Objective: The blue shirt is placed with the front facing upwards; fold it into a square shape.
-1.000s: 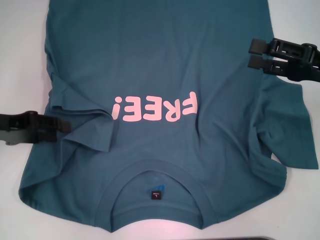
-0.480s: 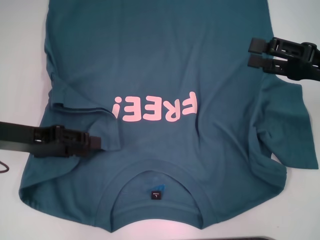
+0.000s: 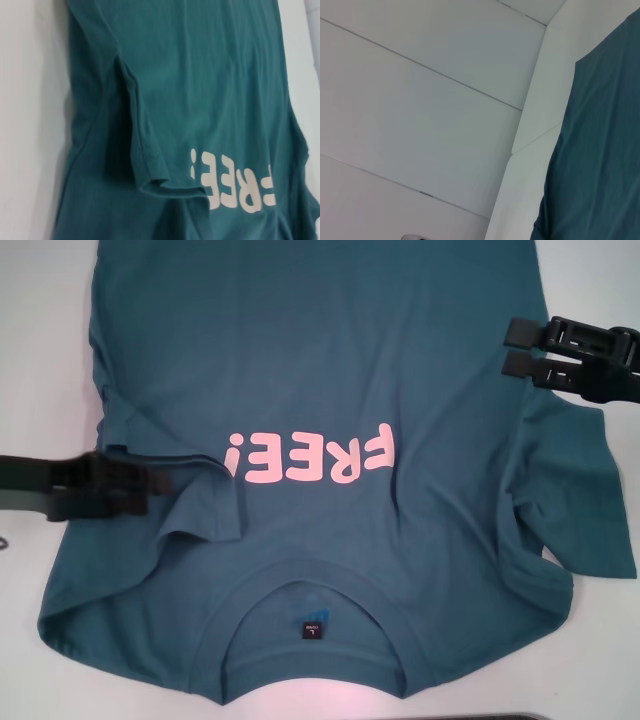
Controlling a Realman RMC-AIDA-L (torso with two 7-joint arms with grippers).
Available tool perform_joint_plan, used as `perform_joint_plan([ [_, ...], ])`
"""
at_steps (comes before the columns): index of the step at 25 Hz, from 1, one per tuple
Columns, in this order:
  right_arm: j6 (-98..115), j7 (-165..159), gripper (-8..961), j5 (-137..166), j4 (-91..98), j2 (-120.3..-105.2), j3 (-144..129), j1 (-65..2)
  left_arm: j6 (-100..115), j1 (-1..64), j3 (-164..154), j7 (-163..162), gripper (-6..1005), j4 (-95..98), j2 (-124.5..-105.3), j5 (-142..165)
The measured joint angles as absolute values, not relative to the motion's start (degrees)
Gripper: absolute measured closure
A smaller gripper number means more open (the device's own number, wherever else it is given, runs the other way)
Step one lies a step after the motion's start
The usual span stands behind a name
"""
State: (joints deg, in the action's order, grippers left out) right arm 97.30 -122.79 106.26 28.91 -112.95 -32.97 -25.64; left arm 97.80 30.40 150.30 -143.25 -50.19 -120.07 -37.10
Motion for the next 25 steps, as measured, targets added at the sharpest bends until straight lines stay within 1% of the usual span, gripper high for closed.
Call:
perform_joint_plan([
  [9,97.1,-123.0,106,106.3,28.9,-112.94,-32.9,-26.1,98.9,30.9,143.2,-143.5,431,-48.0,-121.43,-37.0],
  [14,96.4,-123.1,107,106.3,29.0,-112.86,-33.1,-26.2,100.6,31.0,144.7,-143.7,431,-49.3,-121.56,-37.4],
  [16,96.4,-123.1,107,106.3,29.0,-112.86,-33.2,-26.2,99.2,30.9,147.5,-144.8,430,-50.2,-121.17,-37.4],
  [21,96.3,-123.0,109,106.3,28.9,-112.85,-33.2,-25.9,93.6,30.6,150.4,-150.0,431,-49.6,-119.26,-37.1],
  [25,96.3,-123.0,110,106.3,28.9,-112.81,-33.0,-25.7,93.2,30.5,151.4,-150.7,431,-48.5,-118.38,-38.5],
])
